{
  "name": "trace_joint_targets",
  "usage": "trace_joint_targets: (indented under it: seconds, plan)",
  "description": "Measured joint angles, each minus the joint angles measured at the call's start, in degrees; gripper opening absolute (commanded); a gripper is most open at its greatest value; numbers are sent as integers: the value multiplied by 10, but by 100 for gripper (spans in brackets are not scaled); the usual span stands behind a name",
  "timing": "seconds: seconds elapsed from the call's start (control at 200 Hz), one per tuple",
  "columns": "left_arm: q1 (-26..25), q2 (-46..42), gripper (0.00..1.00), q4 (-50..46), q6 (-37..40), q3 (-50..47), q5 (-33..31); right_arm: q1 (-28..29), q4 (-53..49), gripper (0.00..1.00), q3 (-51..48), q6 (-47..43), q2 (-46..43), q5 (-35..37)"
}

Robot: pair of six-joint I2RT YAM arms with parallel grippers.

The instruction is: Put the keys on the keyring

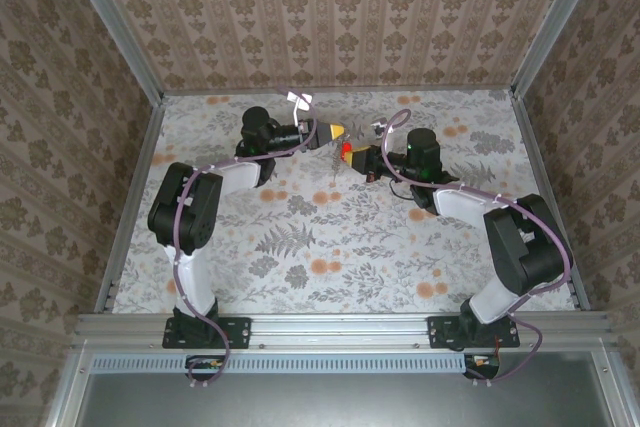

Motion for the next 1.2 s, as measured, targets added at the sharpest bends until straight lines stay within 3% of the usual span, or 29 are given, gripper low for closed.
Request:
trace_joint_targets:
  seconds: [0.25, 0.38, 0.55, 1.195]
  plan:
    - [0, 0, 0, 6, 0, 0, 0, 5, -10, 0, 3, 0, 0, 0]
    - [0, 0, 0, 10, 0, 0, 0, 5, -11, 5, 3, -2, 0, 0]
    - [0, 0, 0, 16, 0, -2, -1, 5, -12, 0, 4, -2, 0, 0]
    - [1, 4, 0, 9, 1, -5, -4, 3, -24, 0, 4, -2, -24, 11]
